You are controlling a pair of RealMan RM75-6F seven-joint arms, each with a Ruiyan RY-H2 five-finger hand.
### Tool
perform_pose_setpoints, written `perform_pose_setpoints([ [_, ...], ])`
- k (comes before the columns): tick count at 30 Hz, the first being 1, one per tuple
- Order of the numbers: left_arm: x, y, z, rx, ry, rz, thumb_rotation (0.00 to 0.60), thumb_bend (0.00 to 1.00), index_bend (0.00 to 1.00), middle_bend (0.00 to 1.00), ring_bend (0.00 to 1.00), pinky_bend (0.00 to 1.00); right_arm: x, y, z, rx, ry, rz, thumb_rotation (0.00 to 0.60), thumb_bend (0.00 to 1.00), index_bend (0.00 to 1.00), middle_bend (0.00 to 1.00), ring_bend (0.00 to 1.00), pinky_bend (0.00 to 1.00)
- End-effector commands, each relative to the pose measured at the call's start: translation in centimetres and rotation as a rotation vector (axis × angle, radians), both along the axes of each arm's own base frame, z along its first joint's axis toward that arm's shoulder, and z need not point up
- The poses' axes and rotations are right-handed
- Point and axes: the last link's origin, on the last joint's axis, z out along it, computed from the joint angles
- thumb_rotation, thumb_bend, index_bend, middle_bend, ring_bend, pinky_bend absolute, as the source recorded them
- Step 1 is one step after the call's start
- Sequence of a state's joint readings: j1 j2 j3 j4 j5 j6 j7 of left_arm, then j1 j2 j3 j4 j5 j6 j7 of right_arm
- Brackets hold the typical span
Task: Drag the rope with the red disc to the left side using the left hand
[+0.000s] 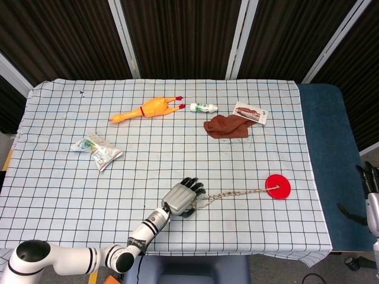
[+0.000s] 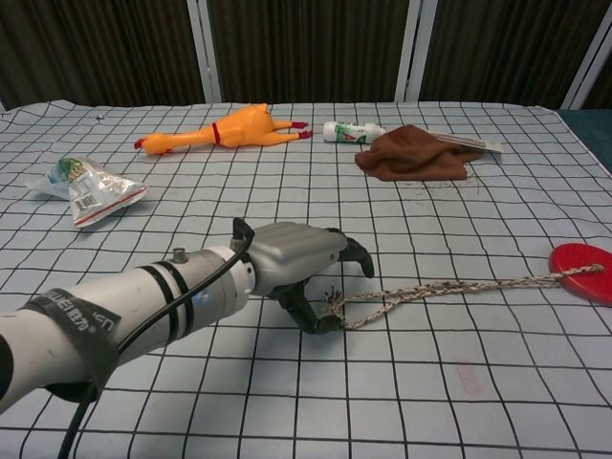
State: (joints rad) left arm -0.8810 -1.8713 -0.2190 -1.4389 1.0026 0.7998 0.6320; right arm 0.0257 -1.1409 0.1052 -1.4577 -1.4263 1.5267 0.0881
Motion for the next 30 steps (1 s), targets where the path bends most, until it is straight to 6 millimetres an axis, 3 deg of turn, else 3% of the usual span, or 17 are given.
perform_pose_setpoints([
  [1,0.3,-0.1,0.2,-0.003,0.003,0.0,0.56,0.39,0.2,0.12,0.0,0.1,0.0,-0.1,-0.1,0.002,0.001,-0.001,0.6,0.29,0.0,0.0,0.0,0.0],
  [7,0.7,-0.2,-0.1,-0.012,0.002,0.01,0.555,0.39,0.2,0.12,0.0,0.1,0.1,-0.2,-0.2,0.006,0.004,0.002,0.6,0.29,0.0,0.0,0.0,0.0],
  [9,0.8,-0.1,-0.4,-0.009,0.013,0.019,0.518,0.39,0.21,0.12,0.0,0.1,0.1,-0.3,-0.3,0.006,0.005,0.001,0.6,0.29,0.0,0.0,0.0,0.0],
  [11,0.9,-0.1,-0.6,-0.01,0.022,0.033,0.441,0.38,0.22,0.12,0.0,0.1,0.1,-0.3,-0.3,0.005,0.005,-0.001,0.6,0.29,0.0,0.0,0.0,0.0],
  [16,1.5,0.2,-0.9,0.01,0.047,0.058,0.36,0.37,0.24,0.12,0.0,0.1,-0.2,-0.2,-0.3,0.006,0.002,-0.009,0.6,0.29,0.0,0.0,0.0,0.0],
  [30,1.1,0.3,-1.7,0.058,0.124,0.06,0.364,0.4,0.37,0.18,0.0,0.12,-0.9,-0.1,-0.3,0.004,-0.003,-0.026,0.6,0.29,0.0,0.0,0.0,0.0],
])
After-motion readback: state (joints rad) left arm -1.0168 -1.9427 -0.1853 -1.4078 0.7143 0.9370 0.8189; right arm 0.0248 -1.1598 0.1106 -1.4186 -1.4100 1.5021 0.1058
